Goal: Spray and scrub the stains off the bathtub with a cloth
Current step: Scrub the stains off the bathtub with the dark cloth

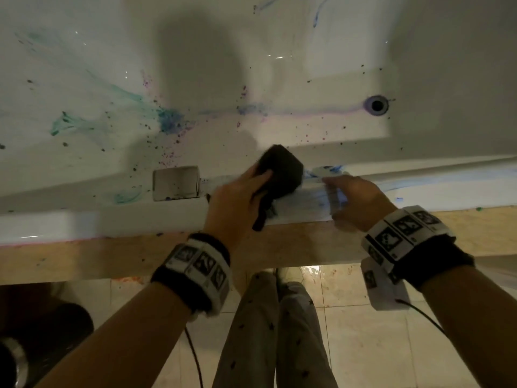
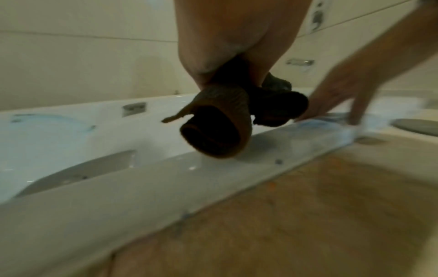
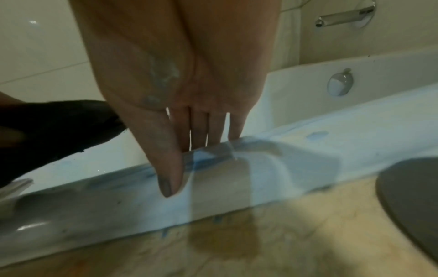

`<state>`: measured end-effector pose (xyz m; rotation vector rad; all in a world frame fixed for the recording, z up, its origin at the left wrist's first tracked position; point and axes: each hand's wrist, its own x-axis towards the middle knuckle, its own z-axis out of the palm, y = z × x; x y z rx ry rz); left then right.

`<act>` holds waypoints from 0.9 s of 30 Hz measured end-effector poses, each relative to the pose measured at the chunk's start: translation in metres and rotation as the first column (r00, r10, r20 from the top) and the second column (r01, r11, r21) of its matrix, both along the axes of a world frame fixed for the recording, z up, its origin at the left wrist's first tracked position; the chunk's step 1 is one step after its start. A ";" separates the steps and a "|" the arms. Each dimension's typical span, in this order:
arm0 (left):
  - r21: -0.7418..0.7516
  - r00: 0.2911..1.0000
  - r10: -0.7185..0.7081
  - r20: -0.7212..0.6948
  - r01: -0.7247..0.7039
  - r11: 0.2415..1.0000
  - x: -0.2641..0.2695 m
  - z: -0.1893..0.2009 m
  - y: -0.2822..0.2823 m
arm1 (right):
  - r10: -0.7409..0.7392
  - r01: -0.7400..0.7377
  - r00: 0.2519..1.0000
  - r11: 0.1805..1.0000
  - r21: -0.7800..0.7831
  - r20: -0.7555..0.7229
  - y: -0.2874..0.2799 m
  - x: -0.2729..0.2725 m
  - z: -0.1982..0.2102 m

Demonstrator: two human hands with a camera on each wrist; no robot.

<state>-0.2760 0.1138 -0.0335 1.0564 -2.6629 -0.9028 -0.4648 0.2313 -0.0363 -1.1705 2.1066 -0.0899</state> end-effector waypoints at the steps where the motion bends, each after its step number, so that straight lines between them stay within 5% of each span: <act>1: -0.039 0.993 -0.120 0.008 0.120 0.992 0.003 -0.001 0.013 | 0.025 -0.024 1.000 1.000 0.010 -0.014 0.002 -0.004 0.003; 4: -0.085 0.924 -0.360 0.132 0.372 0.924 0.007 -0.020 0.039 | 0.116 -0.115 0.991 0.993 0.023 -0.071 0.009 -0.016 0.004; 9: -0.102 0.927 -0.355 0.125 0.368 0.924 0.003 -0.031 0.038 | 0.119 -0.113 0.988 0.991 0.068 -0.097 0.011 -0.017 0.000; 12: 0.010 0.986 -0.121 0.114 0.121 0.993 -0.014 -0.020 0.027 | 0.060 -0.052 0.995 0.994 0.097 -0.081 0.007 -0.019 -0.002; 14: 0.042 0.979 0.128 0.158 -0.136 0.990 -0.032 -0.019 0.007 | 0.036 -0.030 0.998 0.993 0.114 -0.058 0.008 -0.022 -0.004; 16: 0.033 0.965 0.222 0.138 -0.228 0.973 -0.042 -0.015 -0.010 | -0.005 0.008 0.999 0.997 0.076 -0.036 0.008 -0.024 -0.007; 20: -0.029 1.000 -0.027 -0.012 0.026 0.999 -0.040 -0.004 0.001 | -0.119 0.119 0.993 0.993 0.003 0.006 0.015 -0.031 -0.011; 24: -0.027 0.926 -0.368 0.084 0.371 0.928 -0.033 -0.022 0.041 | 0.024 -0.009 0.989 0.995 0.103 -0.144 0.026 -0.046 -0.005; 27: 0.032 0.914 -0.390 0.115 0.389 0.921 -0.035 -0.036 0.045 | 0.058 -0.038 0.983 0.993 0.116 -0.172 0.028 -0.051 -0.004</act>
